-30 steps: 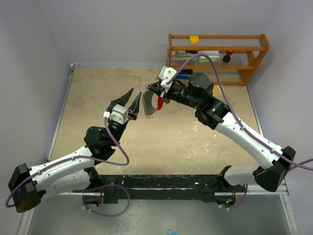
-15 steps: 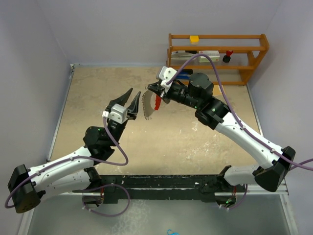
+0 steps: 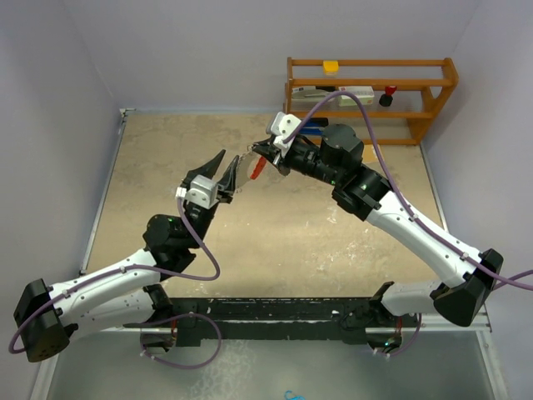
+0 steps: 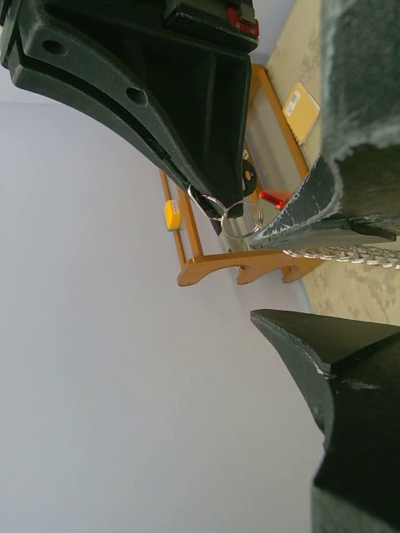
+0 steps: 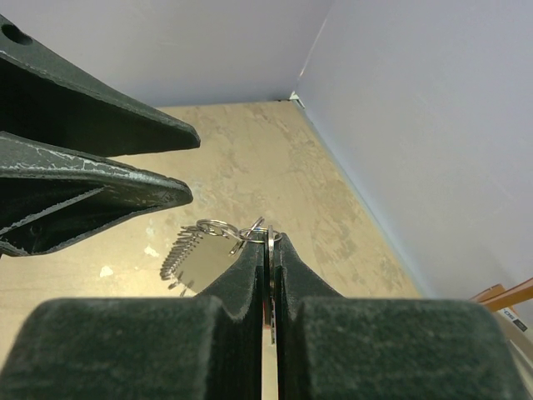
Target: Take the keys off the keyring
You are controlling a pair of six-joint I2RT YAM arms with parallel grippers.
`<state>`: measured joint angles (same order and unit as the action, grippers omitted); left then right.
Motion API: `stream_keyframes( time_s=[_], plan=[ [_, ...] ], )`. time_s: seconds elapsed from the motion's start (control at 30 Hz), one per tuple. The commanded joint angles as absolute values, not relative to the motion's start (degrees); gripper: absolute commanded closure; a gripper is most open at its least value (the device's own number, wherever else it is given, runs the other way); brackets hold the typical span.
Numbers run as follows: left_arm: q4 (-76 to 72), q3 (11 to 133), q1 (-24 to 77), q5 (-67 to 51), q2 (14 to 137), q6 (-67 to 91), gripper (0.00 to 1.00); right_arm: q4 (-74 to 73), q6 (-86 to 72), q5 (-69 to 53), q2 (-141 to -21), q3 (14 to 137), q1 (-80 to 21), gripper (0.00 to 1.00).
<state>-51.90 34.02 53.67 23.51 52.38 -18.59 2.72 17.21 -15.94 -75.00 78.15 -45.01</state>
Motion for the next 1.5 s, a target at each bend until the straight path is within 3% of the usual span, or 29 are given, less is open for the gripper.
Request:
stream_keyframes(
  time_s=[0.0, 1.03, 1.17, 1.33, 1.47],
  plan=[
    [-53.7, 34.7, 53.9, 24.2, 51.4, -18.2, 0.68, 6.5, 17.7, -15.4, -73.5, 78.9, -45.4, 1.0],
    [-47.4, 37.5, 53.9, 28.9, 51.8, -17.3, 0.68, 4.6, 18.3, -15.3, -74.5, 80.8, -45.4, 1.0],
    [-47.2, 38.8, 53.8, 33.6, 51.7, -16.0, 0.67, 3.5, 18.6, -15.3, -73.7, 80.8, -45.4, 1.0],
    [-35.8, 46.3, 53.9, 42.0, 52.8, -16.1, 0.69, 2.9, 18.8, -16.9, -72.6, 80.4, -45.4, 1.0],
    [-39.1, 44.7, 53.8, 43.7, 51.3, -16.9, 0.68, 2.3, 19.1, -17.4, -72.5, 80.8, -45.4, 1.0]
  ],
)
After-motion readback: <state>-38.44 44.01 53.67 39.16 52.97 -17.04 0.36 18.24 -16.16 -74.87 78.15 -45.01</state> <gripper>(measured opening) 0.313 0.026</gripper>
